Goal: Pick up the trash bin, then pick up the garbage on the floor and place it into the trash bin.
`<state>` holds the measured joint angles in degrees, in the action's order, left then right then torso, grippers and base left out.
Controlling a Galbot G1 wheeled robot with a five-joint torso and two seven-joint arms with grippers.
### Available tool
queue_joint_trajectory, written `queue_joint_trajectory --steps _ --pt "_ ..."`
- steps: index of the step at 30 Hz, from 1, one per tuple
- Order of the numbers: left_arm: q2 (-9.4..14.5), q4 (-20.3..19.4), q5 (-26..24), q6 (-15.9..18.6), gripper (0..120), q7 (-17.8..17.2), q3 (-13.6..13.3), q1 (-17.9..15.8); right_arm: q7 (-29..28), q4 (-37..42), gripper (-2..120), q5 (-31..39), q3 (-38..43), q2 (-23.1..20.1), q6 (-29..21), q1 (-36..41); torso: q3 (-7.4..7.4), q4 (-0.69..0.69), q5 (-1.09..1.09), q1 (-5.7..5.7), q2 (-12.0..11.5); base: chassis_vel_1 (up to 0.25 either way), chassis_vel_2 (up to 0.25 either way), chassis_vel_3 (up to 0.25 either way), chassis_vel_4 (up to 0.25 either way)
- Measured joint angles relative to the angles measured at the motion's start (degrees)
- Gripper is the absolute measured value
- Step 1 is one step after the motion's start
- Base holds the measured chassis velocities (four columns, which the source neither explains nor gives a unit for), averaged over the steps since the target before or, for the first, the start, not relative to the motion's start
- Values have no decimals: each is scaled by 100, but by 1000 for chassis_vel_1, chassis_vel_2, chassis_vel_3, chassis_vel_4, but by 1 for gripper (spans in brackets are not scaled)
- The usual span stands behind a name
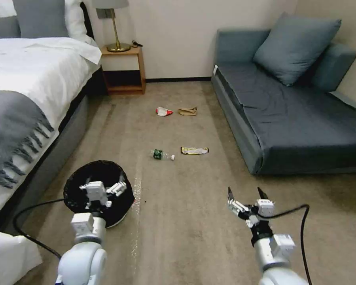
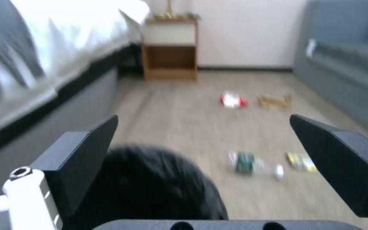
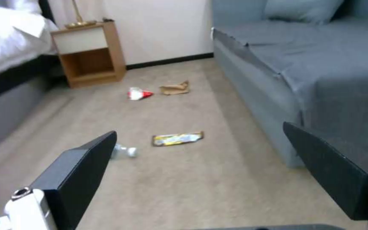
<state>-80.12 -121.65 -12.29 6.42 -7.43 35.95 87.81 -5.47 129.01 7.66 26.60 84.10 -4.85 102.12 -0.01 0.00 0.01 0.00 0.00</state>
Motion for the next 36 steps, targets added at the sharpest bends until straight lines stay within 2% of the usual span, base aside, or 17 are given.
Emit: queue_joint_trajectory --steps 2,3,6,8,11,12,14,15,16,19,21,23,33,36 --pt "183 -233 -414 214 100 -250 147 -48 -101 475 100 377 -72 -119 -167 358 0 0 -5 0 0 0 0 0 0" --pt "183 -233 -414 214 100 -250 147 -48 -101 475 100 377 -72 -119 -167 358 0 0 -5 0 0 0 0 0 0" --pt "420 -541 -946 486 99 -567 338 -112 -185 821 100 702 -46 -263 -278 557 0 0 -4 0 0 0 0 0 0" --pt "498 -648 -1121 576 99 -671 400 -134 -185 845 100 731 -43 -285 -281 554 0 0 -1 0 0 0 0 0 0" --pt "763 -986 -1706 872 99 -1021 609 -203 -192 840 100 736 -41 -301 -281 502 0 0 -1 0 0 0 0 0 0" --pt "763 -986 -1706 872 99 -1021 609 -203 -192 840 100 736 -41 -301 -281 502 0 0 -1 0 0 0 0 0 0" --pt "927 -1204 -2068 1041 99 -1232 746 -239 -198 796 100 733 -43 -316 -267 463 0 0 -2 0 0 0 0 0 0" --pt "988 -1329 -2179 1014 98 -1276 821 -156 -199 775 100 729 -46 -320 -249 448 0 -2 -1 0 0 0 0 0 0" --pt "1005 -1357 -2205 978 98 -1289 846 -12 -202 753 100 727 -51 -321 -229 433 0 0 3 0 0 0 0 0 0" --pt "1004 -1355 -2183 920 98 -1292 852 191 -208 718 100 722 -65 -328 -190 420 0 1 -7 0 0 0 0 0 0" --pt "988 -1318 -2122 866 97 -1291 847 337 -209 675 100 715 -84 -335 -135 411 0 1 0 0 0 0 0 0 0" --pt "979 -1300 -2103 852 97 -1289 842 375 -210 662 100 710 -88 -341 -111 408 0 1 -5 0 0 0 0 0 0" --pt "969 -1160 -2013 811 97 -1268 847 460 -234 533 100 728 -94 -426 -5 313 0 0 -1 0 0 0 0 0 0" --pt "1078 -899 -2104 825 97 -1303 917 359 -249 467 100 768 -45 -470 16 260 0 0 -1 0 0 0 0 0 0"
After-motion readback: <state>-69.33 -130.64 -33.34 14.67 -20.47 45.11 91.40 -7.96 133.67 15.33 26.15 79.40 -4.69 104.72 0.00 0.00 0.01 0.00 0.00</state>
